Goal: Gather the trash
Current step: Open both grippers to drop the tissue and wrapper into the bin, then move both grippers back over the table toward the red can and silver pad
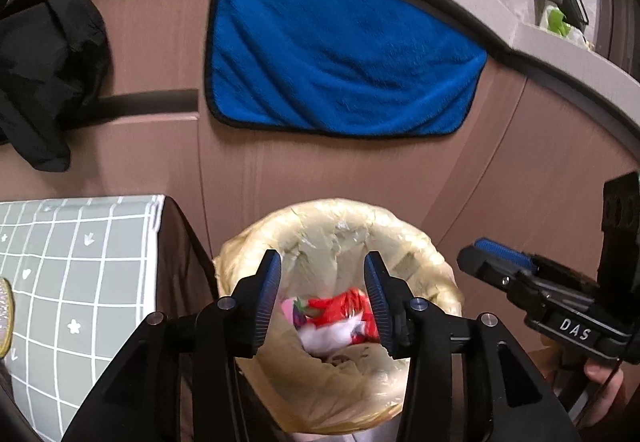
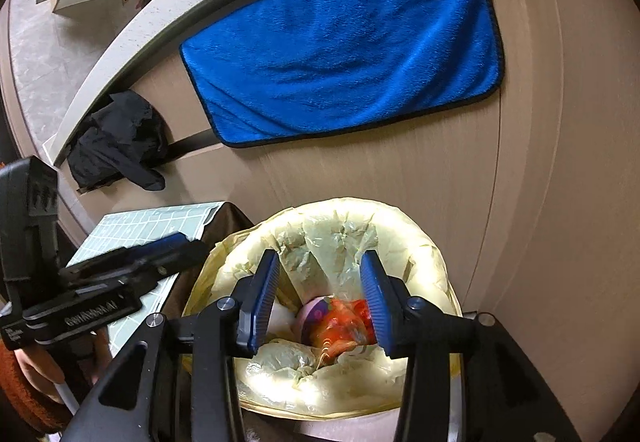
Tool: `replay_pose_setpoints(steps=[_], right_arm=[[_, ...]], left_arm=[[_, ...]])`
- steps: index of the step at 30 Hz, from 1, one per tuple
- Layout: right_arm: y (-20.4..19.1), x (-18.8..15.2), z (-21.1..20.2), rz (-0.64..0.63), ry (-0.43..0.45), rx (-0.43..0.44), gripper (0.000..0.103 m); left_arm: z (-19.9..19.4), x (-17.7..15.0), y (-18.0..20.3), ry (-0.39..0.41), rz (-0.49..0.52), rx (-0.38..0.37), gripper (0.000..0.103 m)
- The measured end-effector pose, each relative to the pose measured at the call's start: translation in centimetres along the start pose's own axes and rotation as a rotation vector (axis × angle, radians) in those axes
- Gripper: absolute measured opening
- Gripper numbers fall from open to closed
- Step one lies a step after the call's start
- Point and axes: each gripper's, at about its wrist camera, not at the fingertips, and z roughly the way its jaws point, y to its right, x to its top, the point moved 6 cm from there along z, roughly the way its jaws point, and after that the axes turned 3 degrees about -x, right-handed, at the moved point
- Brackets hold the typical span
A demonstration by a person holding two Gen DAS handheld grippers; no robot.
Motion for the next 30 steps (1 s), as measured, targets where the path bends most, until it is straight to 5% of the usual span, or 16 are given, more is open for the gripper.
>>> replay_pose_setpoints(steps=[11, 30], right_arm=[[-2.9, 0.9, -1.3, -0.018, 0.031, 0.026, 0.041], [-23.8, -2.1, 2.1, -0.28, -0.059, 0.309, 0.042]], left_arm=[[-7.7, 0.0, -5.8, 0.073, -0.019, 0.208, 0.045], [-23.3, -7.1, -20.6, 0.151, -0.224, 0.477, 0.045]])
